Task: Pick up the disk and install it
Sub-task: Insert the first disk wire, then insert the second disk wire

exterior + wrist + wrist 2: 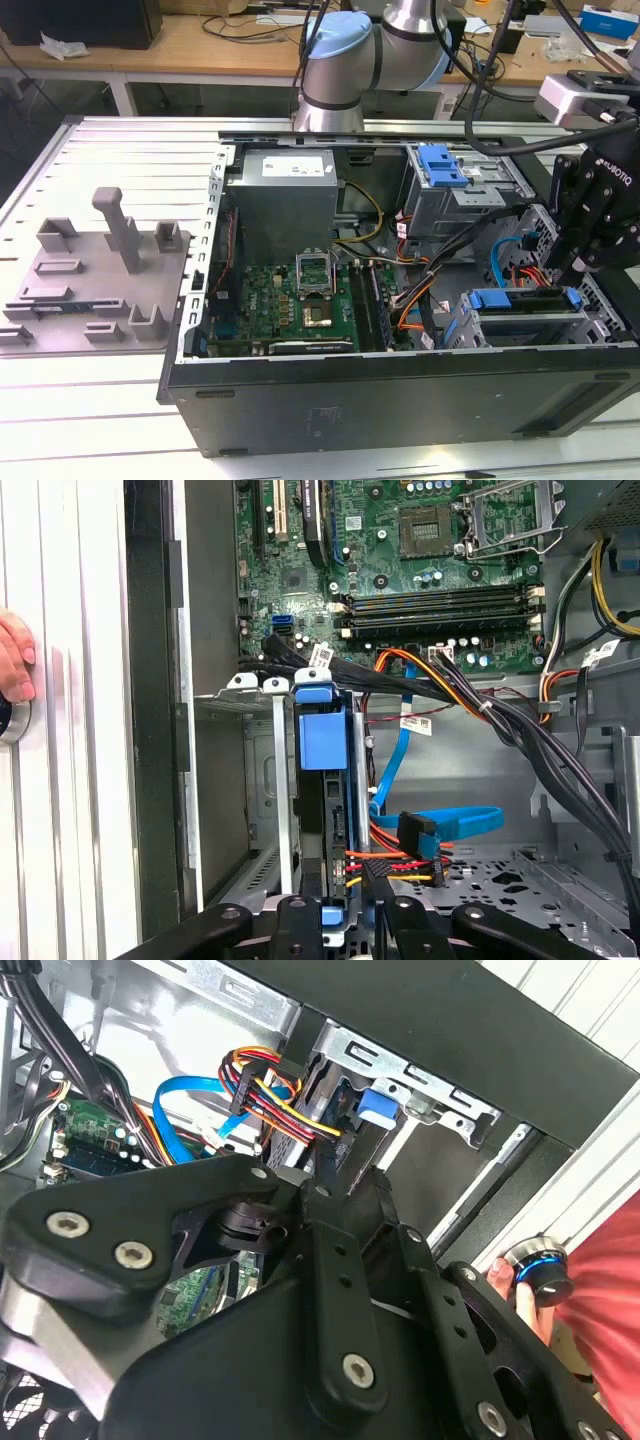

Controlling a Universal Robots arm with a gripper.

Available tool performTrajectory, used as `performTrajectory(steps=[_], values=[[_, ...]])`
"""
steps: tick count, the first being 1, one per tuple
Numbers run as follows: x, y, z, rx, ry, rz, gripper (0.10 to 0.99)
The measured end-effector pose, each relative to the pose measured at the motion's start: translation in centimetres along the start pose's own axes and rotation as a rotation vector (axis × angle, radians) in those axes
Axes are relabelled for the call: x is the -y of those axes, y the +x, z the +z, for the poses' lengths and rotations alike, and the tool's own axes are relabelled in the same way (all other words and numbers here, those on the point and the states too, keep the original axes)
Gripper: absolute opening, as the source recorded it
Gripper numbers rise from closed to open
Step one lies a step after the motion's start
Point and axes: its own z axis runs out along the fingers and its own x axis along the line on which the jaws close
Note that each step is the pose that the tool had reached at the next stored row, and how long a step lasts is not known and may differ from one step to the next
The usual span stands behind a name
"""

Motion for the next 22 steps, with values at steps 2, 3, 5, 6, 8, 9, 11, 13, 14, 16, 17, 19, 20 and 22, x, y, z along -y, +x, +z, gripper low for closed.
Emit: performTrajectory(steps=[2,3,5,6,8,9,11,13,14,16,17,19,20,22], values=[[0.0,0.0,0.0,-0.0001,0.0,0.0,0.302],[0.0,0.0,0.0,-0.0001,0.0,0.0,0.302],[0.0,0.0,0.0,-0.0002,0.0,0.0,0.302],[0.0,0.0,0.0,-0.0002,0.0,0.0,0.302],[0.0,0.0,0.0,-0.0003,0.0,0.0,0.302],[0.0,0.0,0.0,-0.0003,0.0,0.0,0.302],[0.0,0.0,0.0,-0.0004,0.0,0.0,0.302],[0.0,-0.48,-0.06,-0.0095,0.0,0.0,0.302],[-0.02,-0.92,-0.13,-0.0219,0.001,0.001,0.302],[0.0,-1.78,-0.41,-0.0514,0.001,0.002,0.302],[0.03,-2.16,-0.86,-0.0703,0.001,0.002,0.302],[0.07,-2.58,-1.44,-0.0943,0.001,0.003,0.302],[0.08,-2.87,-1.99,-0.1103,0.001,0.004,0.302],[-0.01,-3.66,-3.18,-0.1402,0.003,0.005,0.302]])
